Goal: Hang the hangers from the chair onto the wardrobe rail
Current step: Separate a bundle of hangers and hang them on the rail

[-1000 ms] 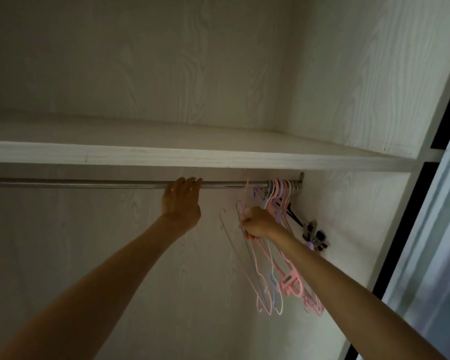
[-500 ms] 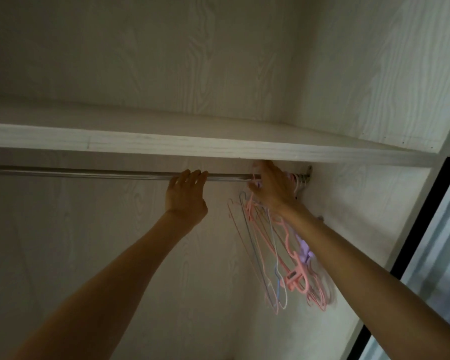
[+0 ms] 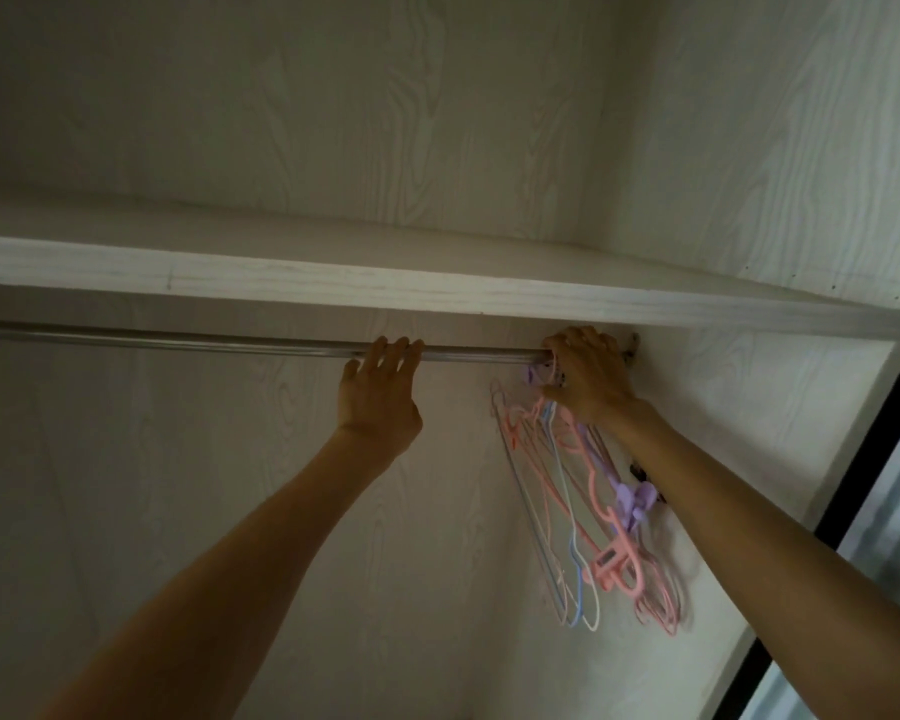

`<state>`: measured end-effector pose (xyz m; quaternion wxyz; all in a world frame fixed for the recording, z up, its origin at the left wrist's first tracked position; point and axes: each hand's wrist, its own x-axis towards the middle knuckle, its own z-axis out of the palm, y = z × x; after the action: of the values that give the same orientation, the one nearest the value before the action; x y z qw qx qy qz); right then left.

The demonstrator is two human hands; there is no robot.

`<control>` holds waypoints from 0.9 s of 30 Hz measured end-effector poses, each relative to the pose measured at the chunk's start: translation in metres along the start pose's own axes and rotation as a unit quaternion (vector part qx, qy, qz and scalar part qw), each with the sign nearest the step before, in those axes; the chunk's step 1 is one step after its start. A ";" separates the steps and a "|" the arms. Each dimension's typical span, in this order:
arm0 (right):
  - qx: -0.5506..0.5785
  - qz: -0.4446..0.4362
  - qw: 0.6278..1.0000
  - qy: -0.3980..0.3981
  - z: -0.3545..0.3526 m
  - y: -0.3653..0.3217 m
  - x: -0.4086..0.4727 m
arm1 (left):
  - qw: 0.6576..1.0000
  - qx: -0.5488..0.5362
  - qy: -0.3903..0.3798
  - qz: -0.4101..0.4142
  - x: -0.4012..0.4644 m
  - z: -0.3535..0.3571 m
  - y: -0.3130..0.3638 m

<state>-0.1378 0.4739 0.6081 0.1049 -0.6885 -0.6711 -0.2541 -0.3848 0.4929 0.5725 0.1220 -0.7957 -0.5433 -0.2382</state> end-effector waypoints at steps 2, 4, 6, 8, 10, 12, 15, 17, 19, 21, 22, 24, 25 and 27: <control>0.010 0.009 1.000 -0.003 0.001 0.005 -0.002 | 1.000 0.003 -0.002 -0.005 0.000 0.001 0.001; 0.022 0.012 1.000 -0.003 0.001 0.006 -0.003 | 1.000 0.009 -0.007 -0.008 -0.001 0.001 0.003; 0.017 0.013 1.000 -0.006 0.001 0.005 -0.005 | 1.000 0.012 -0.013 -0.010 -0.001 0.002 0.003; 0.009 0.012 1.000 -0.004 0.001 0.003 -0.006 | 1.000 0.013 -0.015 -0.012 -0.002 0.003 0.003; 0.014 0.012 1.000 -0.001 0.001 0.002 -0.008 | 1.000 0.014 -0.018 -0.012 -0.003 0.004 0.003; 0.020 0.006 1.000 0.012 0.000 0.000 -0.011 | 1.000 0.014 -0.019 -0.016 -0.005 0.006 0.003; 0.025 -0.017 0.998 0.048 0.000 -0.006 -0.016 | 0.999 0.013 -0.025 -0.020 -0.006 0.007 0.004; 0.028 -0.039 0.996 0.070 0.001 -0.011 -0.020 | 0.999 0.018 -0.031 -0.022 -0.007 0.007 0.005; 0.028 -0.061 0.995 0.077 0.004 -0.015 -0.023 | 0.999 0.022 -0.039 -0.022 -0.007 0.007 0.005; 0.030 -0.068 0.994 0.082 0.006 -0.020 -0.028 | 0.998 0.027 -0.045 -0.021 -0.008 0.007 0.005; 0.034 -0.068 0.993 0.090 0.006 -0.022 -0.030 | 0.998 0.027 -0.049 -0.021 -0.007 0.006 0.004; 0.054 -0.060 0.991 0.111 0.006 -0.025 -0.033 | 0.998 0.024 -0.061 -0.024 -0.006 0.002 0.005; 0.070 -0.055 0.989 0.119 0.005 -0.026 -0.035 | 0.997 0.020 -0.068 -0.030 -0.006 -0.001 0.006; 0.087 -0.060 0.987 0.123 0.003 -0.026 -0.039 | 0.997 0.008 -0.068 -0.039 -0.009 -0.007 0.009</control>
<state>-0.1614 0.4429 0.5814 0.2307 -0.5988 -0.7126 -0.2837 -0.3810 0.4793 0.5740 0.0819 -0.7871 -0.5831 -0.1841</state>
